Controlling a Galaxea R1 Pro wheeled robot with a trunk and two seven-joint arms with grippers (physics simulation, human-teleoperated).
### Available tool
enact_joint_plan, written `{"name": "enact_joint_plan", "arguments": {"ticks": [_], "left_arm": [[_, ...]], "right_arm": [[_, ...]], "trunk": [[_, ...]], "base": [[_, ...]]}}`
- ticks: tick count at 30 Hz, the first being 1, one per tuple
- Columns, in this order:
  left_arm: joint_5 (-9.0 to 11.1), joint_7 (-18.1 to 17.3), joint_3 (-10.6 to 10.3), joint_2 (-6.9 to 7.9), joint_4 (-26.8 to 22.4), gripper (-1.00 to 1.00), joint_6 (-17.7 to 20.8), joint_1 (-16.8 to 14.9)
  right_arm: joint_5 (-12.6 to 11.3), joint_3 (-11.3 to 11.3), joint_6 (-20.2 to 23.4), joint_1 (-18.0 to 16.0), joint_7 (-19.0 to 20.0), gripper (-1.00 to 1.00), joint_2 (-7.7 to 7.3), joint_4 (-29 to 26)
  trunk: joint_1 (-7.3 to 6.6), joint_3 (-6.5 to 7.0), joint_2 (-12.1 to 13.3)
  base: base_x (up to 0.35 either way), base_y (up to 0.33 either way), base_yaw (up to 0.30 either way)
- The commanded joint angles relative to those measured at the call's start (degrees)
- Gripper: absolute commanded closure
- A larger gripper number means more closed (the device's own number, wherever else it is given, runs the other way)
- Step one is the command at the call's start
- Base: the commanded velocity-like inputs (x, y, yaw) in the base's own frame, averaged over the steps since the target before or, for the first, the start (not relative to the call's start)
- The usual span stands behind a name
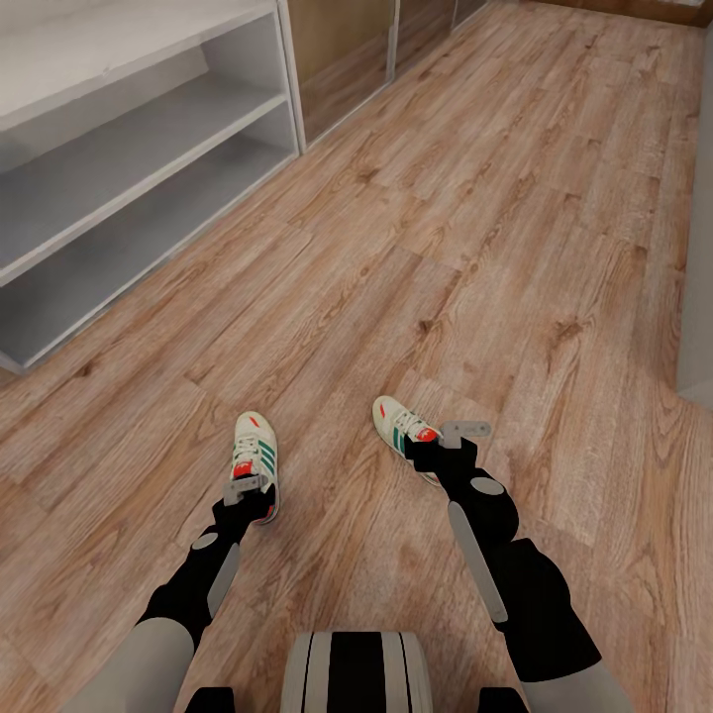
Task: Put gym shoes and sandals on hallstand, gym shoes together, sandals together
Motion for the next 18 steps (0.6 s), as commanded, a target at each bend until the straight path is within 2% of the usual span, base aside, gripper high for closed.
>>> {"name": "enact_joint_plan", "arguments": {"ticks": [1,15,18], "left_arm": [[0.00,0.00,0.00,0.00,0.00,-1.00,-0.01,0.00],[0.05,0.00,0.06,0.00,0.03,-1.00,-0.02,0.00],[0.06,0.00,0.06,0.00,0.07,-1.00,0.00,0.00]], "right_arm": [[0.01,0.00,0.00,0.00,0.00,-1.00,0.00,0.00],[0.02,0.01,0.00,0.00,0.00,-1.00,0.00,0.00],[0.01,0.01,0.00,-0.02,0.00,-1.00,0.00,0.00]], "trunk": [[0.00,0.00,0.00],[0.00,0.00,0.00],[0.08,-0.66,-0.04]], "base": [[0.000,0.000,0.000],[0.000,0.000,0.000],[0.000,0.000,0.000]]}}
